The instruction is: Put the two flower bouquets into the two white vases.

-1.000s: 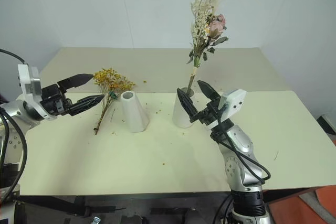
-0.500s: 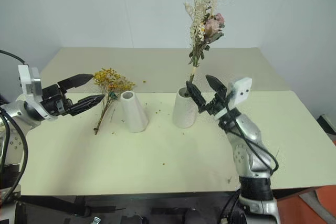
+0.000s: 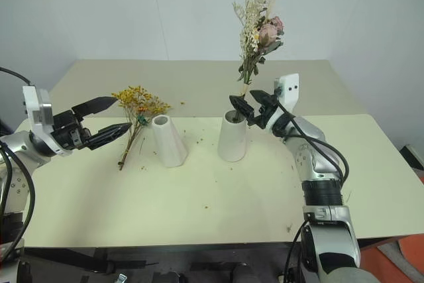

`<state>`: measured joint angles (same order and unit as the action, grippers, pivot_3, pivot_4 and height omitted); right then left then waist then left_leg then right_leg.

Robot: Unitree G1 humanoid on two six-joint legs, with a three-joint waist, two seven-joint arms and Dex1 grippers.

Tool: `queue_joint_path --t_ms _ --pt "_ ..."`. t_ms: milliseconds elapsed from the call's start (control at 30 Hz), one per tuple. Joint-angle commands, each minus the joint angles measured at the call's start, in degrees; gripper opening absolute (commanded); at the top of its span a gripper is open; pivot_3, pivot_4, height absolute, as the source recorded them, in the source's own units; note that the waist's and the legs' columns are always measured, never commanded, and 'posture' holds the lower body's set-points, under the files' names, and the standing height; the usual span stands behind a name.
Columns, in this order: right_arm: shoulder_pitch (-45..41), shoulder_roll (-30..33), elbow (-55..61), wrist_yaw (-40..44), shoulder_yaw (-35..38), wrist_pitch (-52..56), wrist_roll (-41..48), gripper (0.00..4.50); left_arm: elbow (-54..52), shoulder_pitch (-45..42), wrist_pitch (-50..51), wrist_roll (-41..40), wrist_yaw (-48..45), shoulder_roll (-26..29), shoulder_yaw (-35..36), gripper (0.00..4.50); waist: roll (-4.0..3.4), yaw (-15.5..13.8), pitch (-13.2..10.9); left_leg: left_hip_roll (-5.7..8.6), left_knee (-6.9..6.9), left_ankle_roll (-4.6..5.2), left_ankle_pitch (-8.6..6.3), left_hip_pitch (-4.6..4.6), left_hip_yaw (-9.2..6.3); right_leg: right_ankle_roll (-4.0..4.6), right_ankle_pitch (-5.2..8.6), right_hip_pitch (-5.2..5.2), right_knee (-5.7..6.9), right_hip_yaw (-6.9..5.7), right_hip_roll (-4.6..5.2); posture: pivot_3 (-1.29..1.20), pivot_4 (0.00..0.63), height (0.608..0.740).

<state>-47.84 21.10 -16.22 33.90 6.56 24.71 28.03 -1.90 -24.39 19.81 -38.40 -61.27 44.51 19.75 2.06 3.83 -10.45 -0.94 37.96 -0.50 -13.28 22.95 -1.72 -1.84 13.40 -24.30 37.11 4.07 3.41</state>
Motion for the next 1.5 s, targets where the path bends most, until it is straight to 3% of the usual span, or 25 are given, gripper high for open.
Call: queue_joint_path --t_ms 33,433,733,1300,1500 --pt "-3.6 0.2 -2.6 0.8 0.2 0.8 -0.9 4.09 -2.6 -0.2 -0.4 -1.1 0.5 0.6 1.8 4.50 0.00 0.0 0.0 0.00 0.00 0.00 0.00 0.00 0.00 0.00 0.00 0.00 0.00 0.00 0.00 0.00 0.150 0.740" --pt "-5.7 0.2 -2.9 0.4 1.6 1.3 -0.9 0.20 -2.3 0.1 -1.0 -0.9 0.7 -0.2 1.4 4.50 0.00 0.0 0.0 0.01 0.00 0.00 0.00 0.03 -0.01 0.00 0.00 -0.01 0.00 0.00 0.01 0.00 0.150 0.740" --pt "4.8 -1.1 14.5 0.3 0.8 2.3 0.1 0.20 -2.4 -1.1 2.5 -3.9 -0.3 0.2 1.4 4.50 0.00 -0.4 0.0 0.02 0.00 0.00 0.00 0.18 -0.06 -0.02 -0.01 -0.08 0.01 -0.06 0.04 0.00 0.150 0.740" --pt "10.7 -6.1 19.7 -3.0 -0.6 -3.3 -2.6 0.20 -3.3 -2.8 4.2 -3.2 -3.1 1.9 -1.3 4.50 0.00 -0.3 0.0 0.02 0.00 0.00 0.00 0.12 -0.05 -0.01 -0.01 -0.08 -0.01 -0.04 0.01 0.00 0.150 0.740" --pt "11.8 -6.1 21.7 -5.3 0.3 -4.4 -3.3 2.12 -3.0 -2.5 3.7 -3.1 -3.0 1.6 -1.0 4.50 0.00 -0.4 0.0 0.01 0.00 0.00 0.00 0.12 -0.05 -0.01 -0.01 -0.08 0.00 -0.05 0.01 0.00 0.150 0.740"
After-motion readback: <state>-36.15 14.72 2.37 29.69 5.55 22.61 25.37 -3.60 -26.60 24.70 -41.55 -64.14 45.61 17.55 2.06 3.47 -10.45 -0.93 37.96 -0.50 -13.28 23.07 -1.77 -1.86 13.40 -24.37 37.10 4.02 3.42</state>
